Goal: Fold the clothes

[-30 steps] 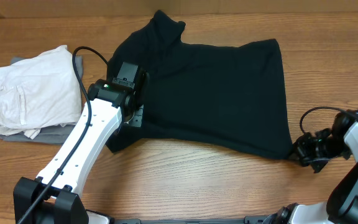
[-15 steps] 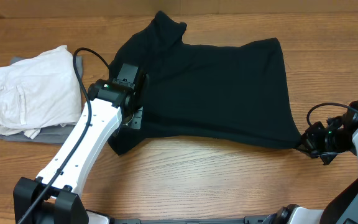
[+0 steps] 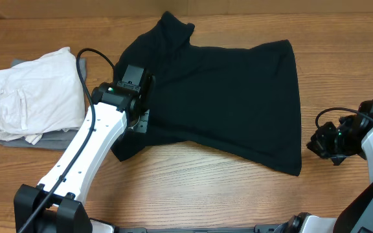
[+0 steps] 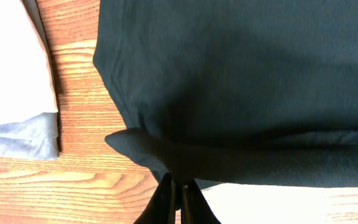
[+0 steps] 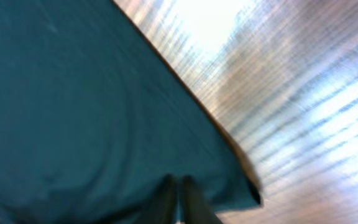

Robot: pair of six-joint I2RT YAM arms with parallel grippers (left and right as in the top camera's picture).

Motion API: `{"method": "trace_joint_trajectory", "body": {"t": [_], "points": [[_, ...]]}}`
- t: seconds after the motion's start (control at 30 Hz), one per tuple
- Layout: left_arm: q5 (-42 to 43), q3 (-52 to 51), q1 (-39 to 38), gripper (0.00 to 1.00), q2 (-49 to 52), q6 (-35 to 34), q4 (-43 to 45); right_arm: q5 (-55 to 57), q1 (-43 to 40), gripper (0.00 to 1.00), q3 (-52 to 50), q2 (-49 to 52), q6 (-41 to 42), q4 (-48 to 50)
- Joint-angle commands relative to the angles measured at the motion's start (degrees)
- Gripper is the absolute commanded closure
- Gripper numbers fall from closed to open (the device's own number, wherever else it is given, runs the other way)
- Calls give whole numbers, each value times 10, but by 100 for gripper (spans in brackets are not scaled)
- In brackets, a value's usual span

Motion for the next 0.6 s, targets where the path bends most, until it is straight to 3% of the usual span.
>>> {"method": "trace_joint_trajectory", "body": {"t": [0.0,0.13,0.27,0.33,0.43,0.5,0.57], "points": [[-12,11,3,96,5,15,2,3,13,77,-1,-5,13,-19],[-12,11,3,96,5,15,2,28,14,73,-10,-5,12,-77],[-12,11,3,96,5,15,10,34,15,70,-58,-5,20,-27],[-12,11,3,95,5,15,15,28,16,53,-96,-5,35,5],[-12,11,3,96,5,15,15,9,16,53,-139,-5,34,40],[-12,11,3,95,5,15,16,-10,16,62,-159,-5,34,60],[-12,11,3,95,5,15,17,-23,16,86,-165,-5,34,66]]}}
